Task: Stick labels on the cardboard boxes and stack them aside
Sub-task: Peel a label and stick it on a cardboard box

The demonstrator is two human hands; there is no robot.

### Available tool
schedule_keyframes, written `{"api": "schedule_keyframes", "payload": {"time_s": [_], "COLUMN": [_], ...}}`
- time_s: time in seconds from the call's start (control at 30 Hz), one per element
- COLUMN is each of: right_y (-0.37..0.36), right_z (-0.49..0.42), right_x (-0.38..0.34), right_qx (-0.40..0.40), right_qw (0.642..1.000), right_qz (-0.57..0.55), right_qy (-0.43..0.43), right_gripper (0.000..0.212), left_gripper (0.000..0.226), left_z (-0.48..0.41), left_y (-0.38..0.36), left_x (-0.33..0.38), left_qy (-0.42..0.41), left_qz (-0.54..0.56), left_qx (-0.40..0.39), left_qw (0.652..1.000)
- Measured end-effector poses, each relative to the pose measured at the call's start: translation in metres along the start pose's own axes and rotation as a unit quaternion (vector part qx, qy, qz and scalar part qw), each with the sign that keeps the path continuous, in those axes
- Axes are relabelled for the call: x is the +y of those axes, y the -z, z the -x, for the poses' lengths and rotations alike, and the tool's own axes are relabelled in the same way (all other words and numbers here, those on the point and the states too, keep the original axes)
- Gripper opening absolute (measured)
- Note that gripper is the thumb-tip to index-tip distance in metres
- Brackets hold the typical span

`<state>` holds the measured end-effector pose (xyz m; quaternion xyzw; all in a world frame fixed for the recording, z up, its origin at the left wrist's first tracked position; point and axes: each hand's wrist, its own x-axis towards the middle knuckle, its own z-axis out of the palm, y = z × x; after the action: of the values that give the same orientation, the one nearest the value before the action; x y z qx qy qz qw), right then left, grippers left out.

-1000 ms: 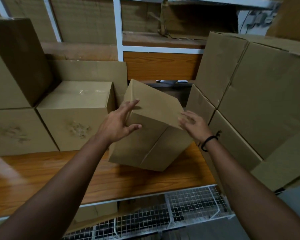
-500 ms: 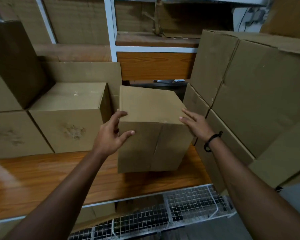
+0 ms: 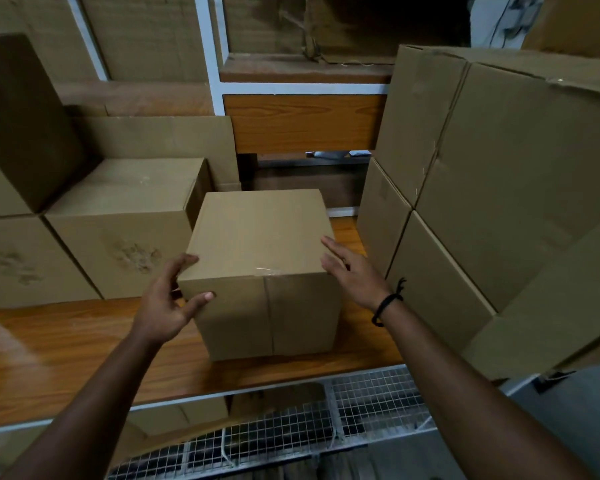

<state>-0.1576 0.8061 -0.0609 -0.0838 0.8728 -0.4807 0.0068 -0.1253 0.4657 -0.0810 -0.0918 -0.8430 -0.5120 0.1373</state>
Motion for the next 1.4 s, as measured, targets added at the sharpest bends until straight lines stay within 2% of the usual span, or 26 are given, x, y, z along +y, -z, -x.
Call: {"api": "schedule_keyframes", "payload": {"time_s": [0.07,0.13,0.23,0.33,0.37,0.43,0.5,0.57,0.67,0.73,0.87,1.07,1.2,1.4], "right_y": [0.007,0.013,0.01,-0.007,-0.014,-0.023,-0.026,-0.026,-0.026,-0.03,-0.034,-0.008,0.017,0.036], "right_z": [0.001,0.0,0.003,0.012,0.014,0.017,0.016,0.015,0.01,0.007,0.006,-0.009,-0.026,-0.049], "right_x": [0.003,0.013,0.034,0.048,0.049,0.05,0.051,0.053,0.058,0.061,0.069,0.058,0.051,0.059], "right_qx": [0.008,0.021,-0.018,-0.052,-0.053,-0.046,-0.036,-0.029,-0.027,-0.032,-0.029,-0.01,0.035,0.099], "right_qw": [0.992,0.97,0.964,0.961,0.959,0.955,0.952,0.951,0.953,0.948,0.929,0.944,0.947,0.927], "right_qz": [-0.122,-0.222,-0.217,-0.226,-0.237,-0.254,-0.268,-0.275,-0.276,-0.288,-0.338,-0.316,-0.299,-0.327], "right_qy": [-0.031,-0.098,-0.152,-0.151,-0.148,-0.144,-0.141,-0.139,-0.126,-0.13,-0.147,-0.097,-0.109,-0.153], "right_gripper": [0.054,0.057,0.06,0.032,0.029,0.03,0.032,0.031,0.027,0.027,0.042,0.048,0.038,0.042], "left_gripper": [0.064,0.062,0.065,0.065,0.064,0.063,0.064,0.073,0.099,0.103,0.092,0.08,0.08,0.067], "left_z": [-0.003,-0.009,-0.015,-0.014,-0.013,-0.01,-0.009,-0.011,-0.022,-0.025,-0.023,-0.033,-0.055,-0.091], "left_y": [0.002,0.003,0.002,0.002,0.002,0.005,0.006,0.006,0.002,-0.002,-0.009,-0.021,-0.036,-0.071], "left_x": [0.004,0.006,0.007,0.007,0.007,0.01,0.018,0.03,0.042,0.041,0.039,0.042,0.042,0.051], "left_qy": [-0.007,-0.026,-0.018,-0.013,-0.012,-0.009,-0.013,-0.019,-0.052,-0.047,-0.073,-0.153,-0.137,-0.131], "left_qz": [-0.031,-0.085,-0.125,-0.125,-0.12,-0.126,-0.183,-0.255,-0.318,-0.339,-0.339,-0.307,-0.286,-0.269], "left_qx": [-0.009,-0.022,-0.033,-0.033,-0.032,-0.029,-0.033,-0.048,-0.082,-0.098,-0.07,-0.015,-0.027,-0.04], "left_qw": [0.999,0.996,0.992,0.991,0.992,0.992,0.982,0.966,0.943,0.935,0.935,0.939,0.948,0.953]}}
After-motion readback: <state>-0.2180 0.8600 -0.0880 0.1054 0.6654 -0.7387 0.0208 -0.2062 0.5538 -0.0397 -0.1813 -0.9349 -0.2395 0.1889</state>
